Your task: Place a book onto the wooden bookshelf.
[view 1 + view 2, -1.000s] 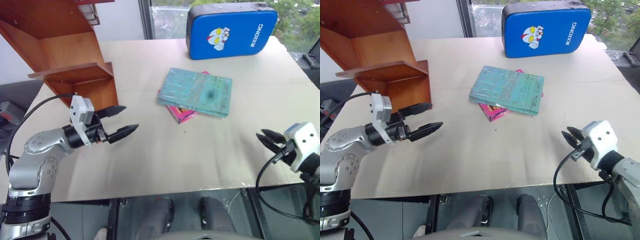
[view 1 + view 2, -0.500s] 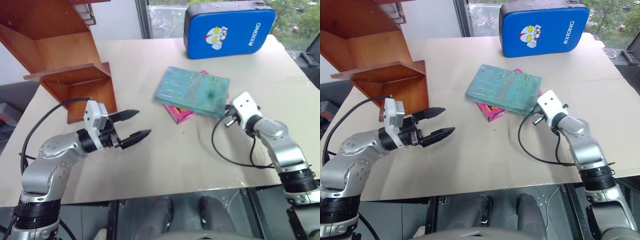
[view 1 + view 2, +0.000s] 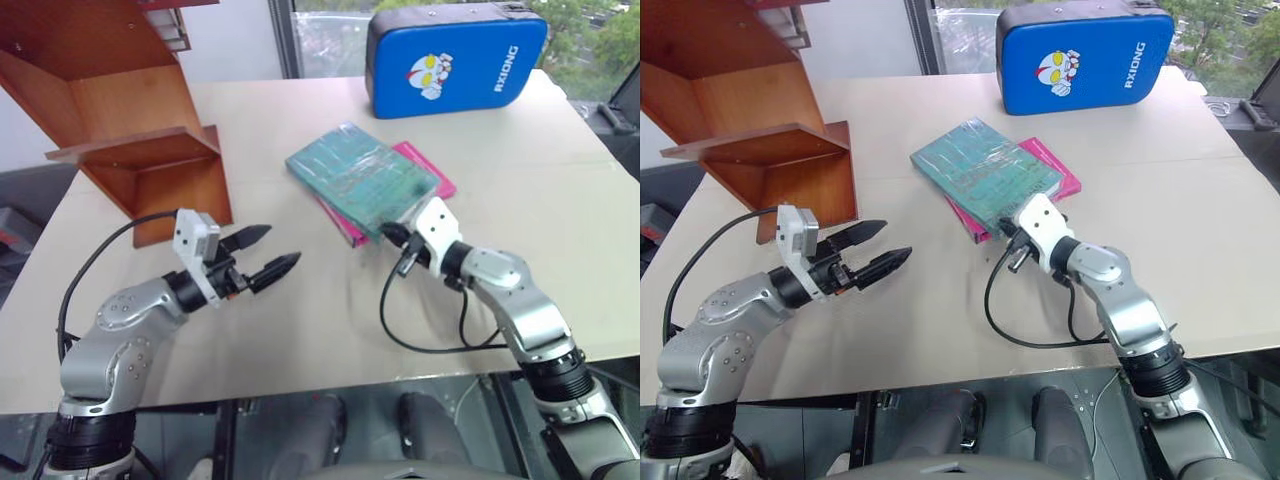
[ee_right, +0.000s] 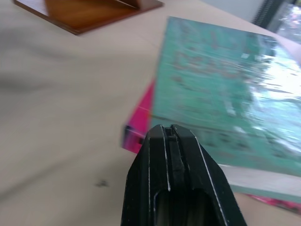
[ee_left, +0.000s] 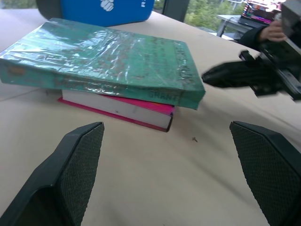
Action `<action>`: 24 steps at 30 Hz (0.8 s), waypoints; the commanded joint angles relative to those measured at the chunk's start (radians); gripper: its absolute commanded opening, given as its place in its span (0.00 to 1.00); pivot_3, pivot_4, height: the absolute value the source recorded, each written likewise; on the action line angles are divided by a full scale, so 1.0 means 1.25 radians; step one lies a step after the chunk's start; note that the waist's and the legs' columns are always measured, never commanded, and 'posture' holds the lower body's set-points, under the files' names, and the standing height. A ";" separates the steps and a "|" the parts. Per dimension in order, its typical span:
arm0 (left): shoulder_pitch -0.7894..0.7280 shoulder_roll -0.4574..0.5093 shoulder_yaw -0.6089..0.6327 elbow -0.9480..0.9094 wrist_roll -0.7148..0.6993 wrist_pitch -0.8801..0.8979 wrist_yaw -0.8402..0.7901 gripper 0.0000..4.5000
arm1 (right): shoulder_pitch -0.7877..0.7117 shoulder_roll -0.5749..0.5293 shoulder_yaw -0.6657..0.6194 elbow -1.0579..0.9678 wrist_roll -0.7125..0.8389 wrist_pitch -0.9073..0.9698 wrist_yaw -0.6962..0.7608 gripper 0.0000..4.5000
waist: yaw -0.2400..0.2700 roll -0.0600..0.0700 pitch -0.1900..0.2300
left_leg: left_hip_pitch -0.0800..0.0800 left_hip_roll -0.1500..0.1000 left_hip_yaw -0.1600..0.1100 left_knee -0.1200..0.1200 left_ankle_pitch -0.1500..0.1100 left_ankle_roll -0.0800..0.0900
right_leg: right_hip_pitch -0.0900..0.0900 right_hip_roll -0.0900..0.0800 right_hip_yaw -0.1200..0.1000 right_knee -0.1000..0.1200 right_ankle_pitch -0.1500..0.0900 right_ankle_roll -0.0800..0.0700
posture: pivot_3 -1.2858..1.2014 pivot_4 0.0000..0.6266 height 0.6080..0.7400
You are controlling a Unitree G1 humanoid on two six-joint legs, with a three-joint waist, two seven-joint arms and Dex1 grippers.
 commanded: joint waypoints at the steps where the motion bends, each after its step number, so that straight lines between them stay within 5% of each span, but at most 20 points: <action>1: -0.057 -0.031 -0.002 0.013 -0.032 0.087 0.093 1.00 | 0.022 -0.005 -0.011 -0.076 0.001 0.014 -0.010 0.01 | 0.001 0.000 0.000 | 0.000 0.000 0.000 0.000 0.000 0.000 | 0.000 0.000 0.000 0.000 0.000 0.000 | 0.52 0.24 0.97; 6: -0.119 -0.052 -0.055 0.053 -0.023 0.132 0.083 1.00 | 0.037 -0.006 -0.072 -0.139 -0.007 0.082 -0.076 0.01 | 0.001 0.000 0.000 | 0.000 -0.001 0.000 0.001 0.000 0.000 | 0.000 0.000 0.000 0.001 0.000 0.000 | 0.52 0.24 0.97; 11: -0.124 -0.041 -0.080 0.051 0.025 0.049 0.024 1.00 | -0.143 0.039 -0.181 -0.023 0.024 0.195 -0.162 0.01 | -0.007 0.000 0.000 | 0.000 0.000 0.001 0.000 0.000 0.000 | -0.001 0.001 0.001 0.001 0.000 0.000 | 0.52 0.24 0.97; 14: -0.109 -0.044 -0.056 0.039 0.044 -0.048 -0.024 1.00 | -0.319 0.027 -0.170 0.172 -0.034 0.239 -0.205 0.01 | -0.009 0.000 0.000 | 0.001 0.002 0.002 -0.001 0.001 -0.002 | -0.001 0.002 0.002 0.001 0.001 -0.002 | 0.52 0.24 0.97; 21: -0.022 0.040 0.037 -0.026 -0.029 -0.130 -0.200 1.00 | -0.709 0.033 -0.213 0.935 -0.032 0.015 -0.150 0.01 | -0.017 0.001 0.001 | -0.001 0.001 0.002 -0.003 0.001 -0.001 | -0.002 0.002 0.002 -0.002 0.001 -0.003 | 0.52 0.24 0.97; 24: 0.014 0.058 0.076 -0.050 -0.044 -0.132 -0.205 1.00 | -0.796 0.049 -0.235 1.141 -0.038 -0.054 -0.152 0.01 | -0.024 0.001 0.001 | -0.002 0.002 0.001 -0.005 0.001 -0.001 | -0.002 0.002 0.001 -0.005 0.001 -0.003 | 0.52 0.24 0.97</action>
